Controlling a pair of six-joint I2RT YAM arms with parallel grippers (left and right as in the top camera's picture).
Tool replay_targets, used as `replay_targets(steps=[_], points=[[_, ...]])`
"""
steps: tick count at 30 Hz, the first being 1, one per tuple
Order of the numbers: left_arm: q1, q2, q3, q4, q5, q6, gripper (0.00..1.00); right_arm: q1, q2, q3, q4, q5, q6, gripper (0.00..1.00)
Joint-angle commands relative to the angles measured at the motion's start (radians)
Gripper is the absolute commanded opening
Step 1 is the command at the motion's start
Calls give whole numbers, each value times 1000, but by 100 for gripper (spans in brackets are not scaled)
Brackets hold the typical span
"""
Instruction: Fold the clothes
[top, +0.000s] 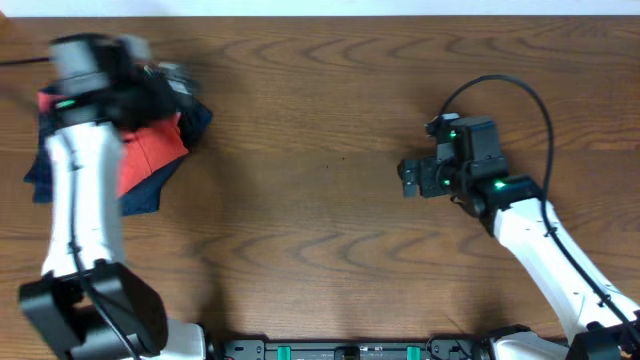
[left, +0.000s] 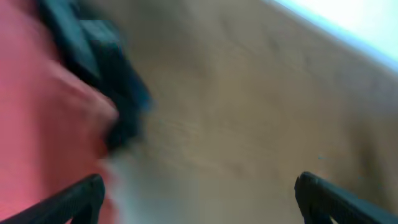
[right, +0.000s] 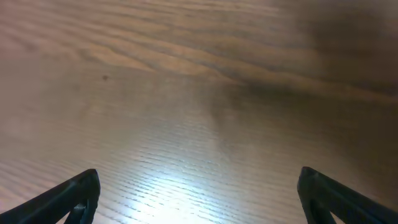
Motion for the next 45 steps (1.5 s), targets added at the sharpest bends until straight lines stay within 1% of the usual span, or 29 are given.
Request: replay_targets(steps=[1,4,8,11,12,13,17,19,21,24,27,31,37,45], points=[[-150,29,-5,-113,-171,46,98,-90,0,40,-65,-54,57,99],[-253,39,-6,-290,-237,46,98,-173,0,87,-238,-53,51,99],[-312,35,-6,-499,-248,37,98,-262,-2,153,-497,-53,28,99],[-324,7,-18,-602,-246,34,98,-303,-22,160,-594,-53,25,98],[-326,-15,-31,-610,-245,34,98,-311,-38,158,-612,-53,25,96],[-328,-52,-55,-606,-246,34,98,-315,-57,156,-625,-53,25,94],[-328,-258,-183,-504,-249,18,98,-315,-193,137,-629,-53,22,94],[-328,-409,-274,-430,-249,6,98,-314,-300,110,-601,-48,16,94],[-329,-576,-375,-349,-250,-11,98,-311,-423,67,-550,-45,-17,99],[-328,-839,-528,-239,-249,-24,98,-297,-631,-16,-472,-20,-31,99],[-328,-1065,-627,-143,-249,-23,98,-297,-807,-83,-402,-15,-31,99],[-328,-1301,-646,-186,-249,-23,98,-297,-966,-100,-459,-15,-30,99],[-328,-1472,-646,-214,-249,-23,98,-297,-1043,-100,-571,-15,-30,99],[-328,-1492,-646,-217,-249,-23,98,-297,-1042,-102,-722,-15,-29,99]])
